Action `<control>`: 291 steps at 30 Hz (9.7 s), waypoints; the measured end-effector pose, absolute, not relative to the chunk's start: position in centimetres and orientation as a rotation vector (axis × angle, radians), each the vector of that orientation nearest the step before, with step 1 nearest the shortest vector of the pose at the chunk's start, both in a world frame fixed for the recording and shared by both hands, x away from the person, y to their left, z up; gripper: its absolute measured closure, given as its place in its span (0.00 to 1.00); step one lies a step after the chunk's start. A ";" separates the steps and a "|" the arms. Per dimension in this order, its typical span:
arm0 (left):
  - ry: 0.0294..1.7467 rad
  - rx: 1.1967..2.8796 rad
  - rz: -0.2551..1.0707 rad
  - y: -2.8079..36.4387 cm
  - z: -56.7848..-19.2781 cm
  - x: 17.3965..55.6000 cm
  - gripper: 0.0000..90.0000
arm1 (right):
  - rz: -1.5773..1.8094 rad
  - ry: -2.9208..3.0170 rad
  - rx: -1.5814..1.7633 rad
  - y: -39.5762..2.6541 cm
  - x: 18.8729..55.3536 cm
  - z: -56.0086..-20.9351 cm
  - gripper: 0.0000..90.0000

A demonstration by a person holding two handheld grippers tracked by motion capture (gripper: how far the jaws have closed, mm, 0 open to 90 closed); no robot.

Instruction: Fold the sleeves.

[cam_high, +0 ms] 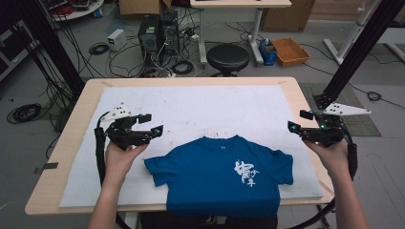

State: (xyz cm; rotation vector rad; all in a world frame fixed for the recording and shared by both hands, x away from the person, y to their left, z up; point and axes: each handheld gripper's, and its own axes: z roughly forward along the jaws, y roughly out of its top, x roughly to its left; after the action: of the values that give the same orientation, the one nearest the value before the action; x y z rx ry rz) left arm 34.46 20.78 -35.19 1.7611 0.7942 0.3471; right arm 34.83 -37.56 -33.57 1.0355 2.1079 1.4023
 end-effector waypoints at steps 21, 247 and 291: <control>0.812 1.820 0.371 21.5 -36.4 33.3 0.34 | 1.400 2.099 1.061 -38.1 34.9 -33.6 0.27; 1.009 1.945 0.211 15.4 -43.3 33.8 0.52 | 1.133 2.419 1.294 -28.5 34.0 -43.3 0.73; 0.837 1.837 0.506 16.8 -38.5 32.9 0.43 | 1.320 2.117 1.111 -31.9 35.6 -37.5 0.47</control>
State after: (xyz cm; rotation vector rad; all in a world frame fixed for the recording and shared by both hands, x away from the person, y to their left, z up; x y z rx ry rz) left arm 32.86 16.83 -38.53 1.8374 0.8367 0.5064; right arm 35.58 -31.86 -37.53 1.1112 2.1170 1.3197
